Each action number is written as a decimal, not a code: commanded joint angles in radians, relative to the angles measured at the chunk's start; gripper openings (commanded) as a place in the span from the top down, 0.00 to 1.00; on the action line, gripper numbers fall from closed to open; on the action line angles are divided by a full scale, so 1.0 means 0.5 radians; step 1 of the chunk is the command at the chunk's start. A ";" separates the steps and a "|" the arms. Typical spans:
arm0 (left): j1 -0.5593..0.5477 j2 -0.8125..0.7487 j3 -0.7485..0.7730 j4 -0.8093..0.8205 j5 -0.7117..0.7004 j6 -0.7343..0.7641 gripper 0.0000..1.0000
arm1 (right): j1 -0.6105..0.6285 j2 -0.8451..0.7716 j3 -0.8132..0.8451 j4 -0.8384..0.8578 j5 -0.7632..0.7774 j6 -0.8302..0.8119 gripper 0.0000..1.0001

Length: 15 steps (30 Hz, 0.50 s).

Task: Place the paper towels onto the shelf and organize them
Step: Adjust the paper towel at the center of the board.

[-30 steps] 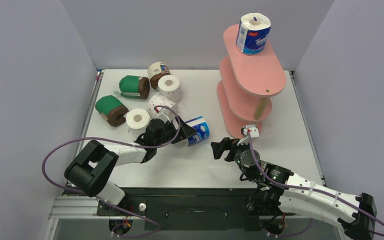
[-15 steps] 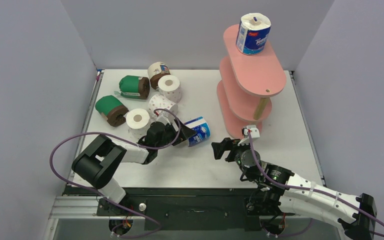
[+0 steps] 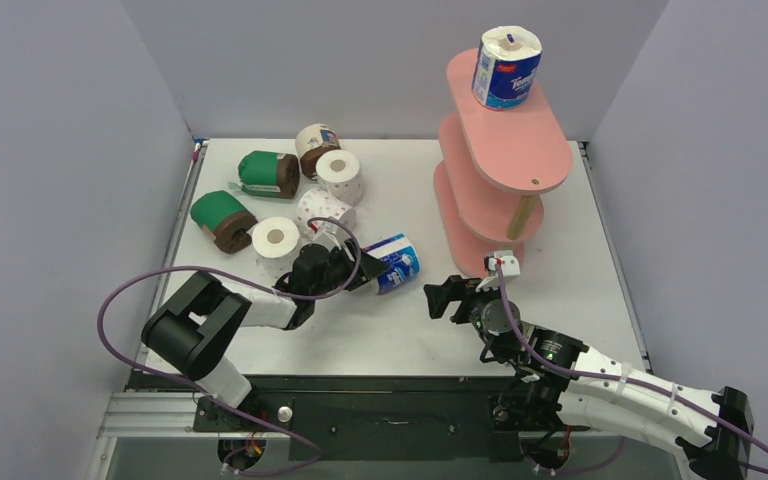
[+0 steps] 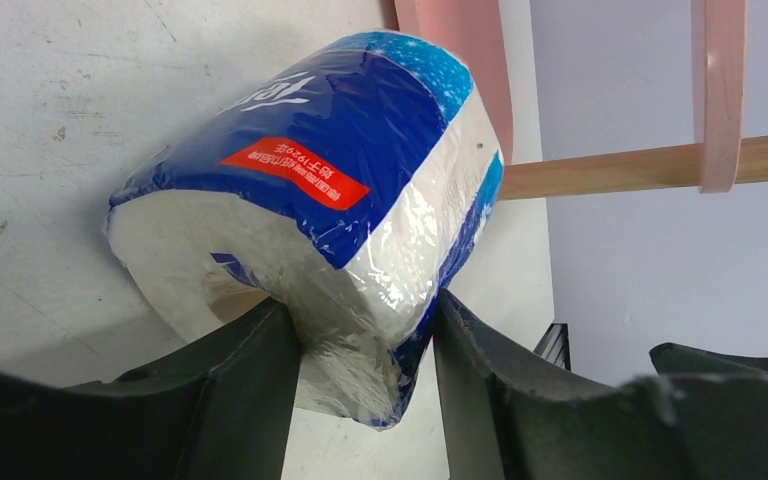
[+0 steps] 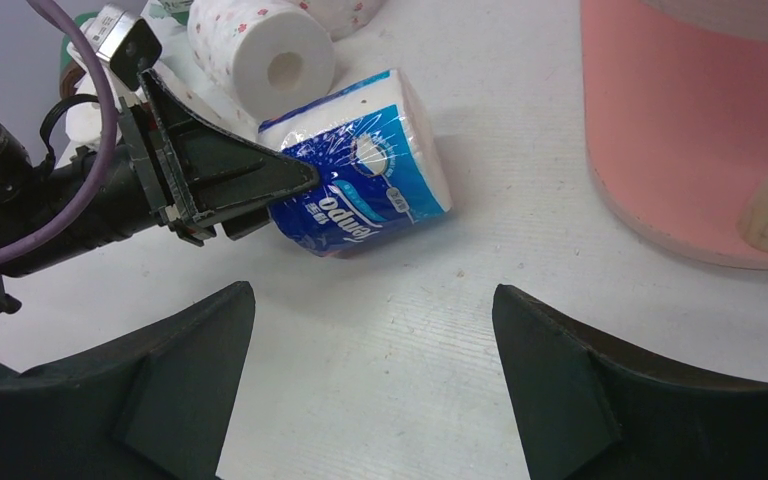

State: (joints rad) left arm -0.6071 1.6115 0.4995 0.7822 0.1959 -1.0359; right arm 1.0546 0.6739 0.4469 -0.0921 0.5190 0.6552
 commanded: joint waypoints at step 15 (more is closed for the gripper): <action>-0.216 -0.828 0.402 -1.596 -0.465 0.626 0.67 | 0.000 -0.125 0.107 -0.306 0.145 -0.108 0.16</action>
State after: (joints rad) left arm -0.6605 1.2873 0.5831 0.2485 0.0875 -0.8642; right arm 1.0546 0.6250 0.4557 -0.1947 0.5549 0.6342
